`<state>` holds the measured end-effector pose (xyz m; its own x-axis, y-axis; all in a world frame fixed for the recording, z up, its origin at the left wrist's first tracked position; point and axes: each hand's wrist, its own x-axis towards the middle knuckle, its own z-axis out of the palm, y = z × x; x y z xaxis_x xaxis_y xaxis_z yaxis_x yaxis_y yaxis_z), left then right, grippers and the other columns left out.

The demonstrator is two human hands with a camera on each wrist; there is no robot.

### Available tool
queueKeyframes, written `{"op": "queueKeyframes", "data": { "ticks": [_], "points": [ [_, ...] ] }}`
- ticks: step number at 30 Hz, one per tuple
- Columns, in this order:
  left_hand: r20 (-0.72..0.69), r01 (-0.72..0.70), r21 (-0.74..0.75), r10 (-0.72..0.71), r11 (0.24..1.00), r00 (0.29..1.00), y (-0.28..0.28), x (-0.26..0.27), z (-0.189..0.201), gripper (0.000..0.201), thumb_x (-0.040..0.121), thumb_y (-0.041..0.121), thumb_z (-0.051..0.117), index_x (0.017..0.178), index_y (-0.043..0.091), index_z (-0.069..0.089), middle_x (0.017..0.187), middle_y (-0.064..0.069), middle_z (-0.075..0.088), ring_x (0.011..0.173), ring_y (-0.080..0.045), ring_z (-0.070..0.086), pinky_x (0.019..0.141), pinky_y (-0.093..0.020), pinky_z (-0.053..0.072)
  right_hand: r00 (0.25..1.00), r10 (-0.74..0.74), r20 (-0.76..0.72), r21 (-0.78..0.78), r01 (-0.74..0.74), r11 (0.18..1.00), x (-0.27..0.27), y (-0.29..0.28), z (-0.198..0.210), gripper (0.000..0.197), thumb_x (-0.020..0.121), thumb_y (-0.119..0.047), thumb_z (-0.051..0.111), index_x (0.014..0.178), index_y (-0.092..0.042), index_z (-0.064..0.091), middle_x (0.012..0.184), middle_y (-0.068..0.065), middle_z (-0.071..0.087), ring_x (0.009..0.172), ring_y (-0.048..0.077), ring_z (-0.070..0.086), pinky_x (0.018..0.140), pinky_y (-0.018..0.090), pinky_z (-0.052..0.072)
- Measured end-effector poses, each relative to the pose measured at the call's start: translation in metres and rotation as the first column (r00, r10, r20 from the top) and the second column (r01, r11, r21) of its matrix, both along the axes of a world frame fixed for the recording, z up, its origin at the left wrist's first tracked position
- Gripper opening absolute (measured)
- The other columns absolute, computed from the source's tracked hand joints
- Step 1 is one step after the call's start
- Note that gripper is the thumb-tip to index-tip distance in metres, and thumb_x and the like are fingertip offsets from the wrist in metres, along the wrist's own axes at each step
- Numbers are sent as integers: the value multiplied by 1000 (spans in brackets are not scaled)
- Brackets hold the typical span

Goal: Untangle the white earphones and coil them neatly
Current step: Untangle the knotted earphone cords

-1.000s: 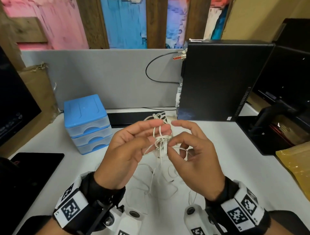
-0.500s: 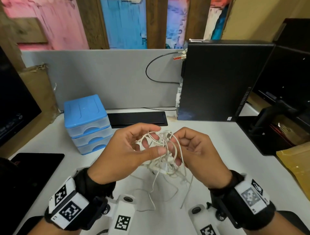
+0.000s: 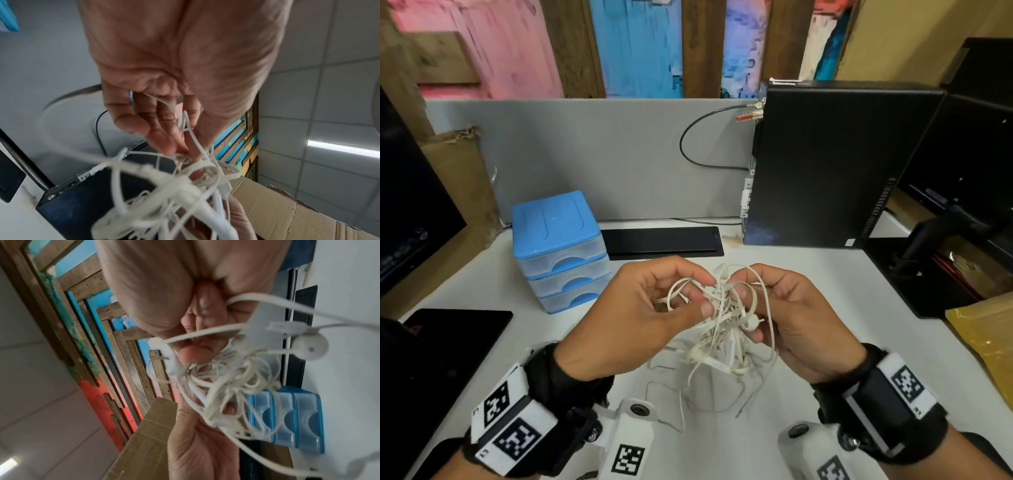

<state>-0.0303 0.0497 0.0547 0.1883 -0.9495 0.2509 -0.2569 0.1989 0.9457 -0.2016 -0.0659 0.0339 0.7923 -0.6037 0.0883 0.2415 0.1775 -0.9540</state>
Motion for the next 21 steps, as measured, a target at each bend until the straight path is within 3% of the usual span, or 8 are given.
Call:
{"op": "queueKeyframes", "data": {
  "ticks": [4, 6, 8, 10, 12, 15, 18, 21],
  "points": [
    [68, -5, -25, 7, 1000, 998, 0, 2, -2, 23, 77, 19, 84, 97, 27, 76, 82, -9, 73, 72, -24, 65, 70, -27, 53, 996, -87, -18, -90, 85, 992, 1, 5, 1, 17, 75, -24, 82, 82, -10, 74, 68, 4, 67, 46, 10, 46, 44, 21, 30],
    [74, 18, -43, -14, 999, 997, 0, 2, -2, 24, 77, 24, 83, 101, 24, 76, 88, -12, 74, 81, -31, 69, 76, -34, 56, 993, -117, 34, -99, 120, 988, 1, 9, 5, 4, 83, -2, 73, 82, 1, 70, 64, -1, 68, 43, 4, 52, 44, 12, 36],
    [6, 30, -47, -30, 998, 1000, 0, 1, -1, 25, 79, 29, 74, 103, 20, 77, 95, -15, 75, 90, -36, 69, 86, -44, 57, 986, -140, 89, -96, 148, 984, 0, 12, 9, 7, 80, 5, 65, 86, 7, 68, 65, 1, 70, 42, 4, 57, 46, 7, 42],
    [-52, 37, -58, -40, 998, 998, 0, 0, 1, 26, 81, 30, 68, 102, 18, 78, 96, -11, 77, 91, -27, 72, 84, -31, 56, 979, -169, 112, -160, 185, 970, 0, 13, 9, 13, 77, -2, 69, 85, 8, 70, 69, 6, 73, 51, 6, 63, 53, 11, 47],
    [-41, 19, -71, -22, 997, 999, -1, -2, 3, 18, 87, 24, 68, 99, 18, 80, 92, -7, 78, 84, -20, 72, 79, -19, 52, 972, -204, 119, -238, 227, 944, 0, 12, 6, 13, 79, -10, 76, 86, 0, 76, 79, 15, 75, 67, 20, 69, 62, 20, 52],
    [-21, -45, -93, 44, 995, 999, -2, -4, 2, 16, 90, 15, 65, 95, 17, 79, 88, -2, 78, 82, -15, 72, 77, -19, 54, 959, -251, 134, -321, 282, 904, -1, 12, 3, 17, 79, -17, 78, 91, -5, 78, 85, 18, 73, 75, 36, 67, 67, 27, 53],
    [-8, -71, -115, 70, 991, 997, -2, -8, -1, 16, 85, 14, 71, 97, 21, 79, 90, -2, 78, 83, -22, 73, 77, -28, 58, 951, -263, 165, -358, 306, 882, 0, 13, 6, 23, 78, -26, 78, 90, -6, 79, 85, 17, 73, 80, 46, 64, 73, 42, 57],
    [21, -103, -130, 107, 986, 994, 0, -11, -1, 21, 81, 18, 76, 99, 30, 78, 88, -1, 76, 78, -33, 66, 75, -40, 60, 952, -260, 162, -328, 301, 896, -1, 12, 9, 17, 79, -14, 80, 84, 1, 75, 71, 2, 72, 60, 15, 64, 59, 16, 50]
  ]
}}
